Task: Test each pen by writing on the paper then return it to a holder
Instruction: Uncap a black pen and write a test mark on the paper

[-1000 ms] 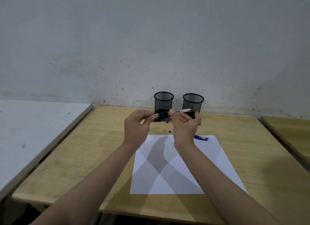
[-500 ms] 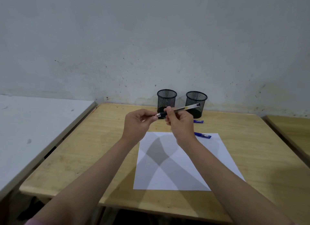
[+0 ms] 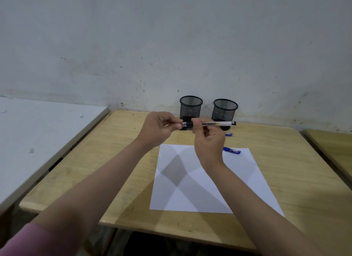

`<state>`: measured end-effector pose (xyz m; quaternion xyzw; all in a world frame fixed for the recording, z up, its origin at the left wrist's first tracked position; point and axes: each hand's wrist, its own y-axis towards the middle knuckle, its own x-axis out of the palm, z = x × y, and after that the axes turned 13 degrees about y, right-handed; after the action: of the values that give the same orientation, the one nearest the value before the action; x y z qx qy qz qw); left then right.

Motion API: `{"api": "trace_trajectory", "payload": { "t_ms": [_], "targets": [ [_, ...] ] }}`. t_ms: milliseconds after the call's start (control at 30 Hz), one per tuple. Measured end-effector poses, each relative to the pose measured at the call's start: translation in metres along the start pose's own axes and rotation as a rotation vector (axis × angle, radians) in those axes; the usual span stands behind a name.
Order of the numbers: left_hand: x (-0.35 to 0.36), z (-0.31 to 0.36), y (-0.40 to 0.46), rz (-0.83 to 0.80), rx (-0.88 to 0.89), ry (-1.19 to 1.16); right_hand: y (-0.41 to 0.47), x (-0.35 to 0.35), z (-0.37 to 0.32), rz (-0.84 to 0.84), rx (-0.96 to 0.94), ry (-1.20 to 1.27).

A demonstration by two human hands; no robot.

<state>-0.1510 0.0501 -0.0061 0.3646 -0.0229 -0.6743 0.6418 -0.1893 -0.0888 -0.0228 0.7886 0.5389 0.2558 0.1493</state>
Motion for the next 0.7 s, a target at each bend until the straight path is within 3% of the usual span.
{"api": "trace_trajectory", "payload": {
  "t_ms": [100,200,267,700],
  "targets": [
    [-0.001,-0.006,0.006,-0.025,-0.035,0.038,0.000,-0.003,-0.003,0.059,-0.020,0.005],
    [-0.040,-0.053,0.007,0.175,-0.247,0.180,0.024,-0.034,-0.025,0.246,-0.127,0.086],
    [-0.064,-0.075,0.000,0.194,-0.331,0.287,0.043,-0.052,-0.042,0.286,-0.162,0.136],
    [-0.002,-0.100,-0.009,0.022,-0.367,0.405,0.015,-0.028,0.016,0.059,0.177,0.116]
  ]
}}
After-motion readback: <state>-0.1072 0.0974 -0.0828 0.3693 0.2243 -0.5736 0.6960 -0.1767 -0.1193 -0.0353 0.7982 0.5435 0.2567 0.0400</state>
